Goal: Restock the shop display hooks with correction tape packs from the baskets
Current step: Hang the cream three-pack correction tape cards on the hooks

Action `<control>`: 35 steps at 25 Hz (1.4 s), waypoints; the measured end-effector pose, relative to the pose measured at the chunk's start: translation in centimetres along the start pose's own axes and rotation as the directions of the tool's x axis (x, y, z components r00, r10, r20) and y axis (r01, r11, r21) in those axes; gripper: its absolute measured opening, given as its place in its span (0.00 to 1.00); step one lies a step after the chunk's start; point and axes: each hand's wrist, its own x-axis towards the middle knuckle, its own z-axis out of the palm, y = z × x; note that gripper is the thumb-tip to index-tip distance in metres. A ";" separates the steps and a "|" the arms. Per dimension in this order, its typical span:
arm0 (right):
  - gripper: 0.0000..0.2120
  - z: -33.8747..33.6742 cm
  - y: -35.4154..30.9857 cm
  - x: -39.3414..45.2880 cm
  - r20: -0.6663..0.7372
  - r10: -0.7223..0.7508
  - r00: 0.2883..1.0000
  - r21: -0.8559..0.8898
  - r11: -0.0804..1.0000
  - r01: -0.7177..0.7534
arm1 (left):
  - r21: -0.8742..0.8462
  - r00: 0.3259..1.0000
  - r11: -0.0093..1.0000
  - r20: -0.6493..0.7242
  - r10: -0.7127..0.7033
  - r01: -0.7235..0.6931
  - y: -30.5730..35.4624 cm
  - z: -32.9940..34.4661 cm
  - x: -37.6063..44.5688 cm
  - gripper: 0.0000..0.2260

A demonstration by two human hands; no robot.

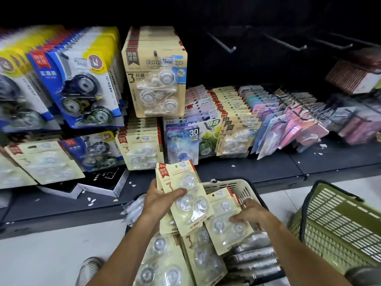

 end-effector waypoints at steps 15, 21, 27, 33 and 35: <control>0.08 -10.0 -12.7 -14.8 -0.591 -0.537 0.603 0.218 0.613 0.760 | 0.066 0.960 0.959 0.070 0.271 -0.276 13.1 -3.6 -4.8 0.26; 0.08 -7.6 -20.3 -19.3 -0.573 -0.638 0.514 0.345 0.381 0.858 | 0.156 0.914 0.901 0.061 0.401 -0.405 18.5 -9.8 -7.7 0.26; 0.08 -5.1 -25.9 -17.9 -0.542 -0.537 0.646 0.441 0.473 0.763 | 0.178 0.937 0.921 0.051 0.344 -0.348 18.3 -14.7 -7.4 0.26; 0.06 -3.5 -26.5 -16.5 -0.555 -0.502 0.663 0.433 0.506 0.746 | 0.187 0.940 0.924 0.134 0.313 -0.334 17.8 -16.8 -7.4 0.26; 0.07 -3.0 -26.3 -16.2 -0.581 -0.492 0.649 0.421 0.501 0.756 | 0.152 0.936 0.927 0.136 0.325 -0.344 17.9 -16.5 -7.6 0.25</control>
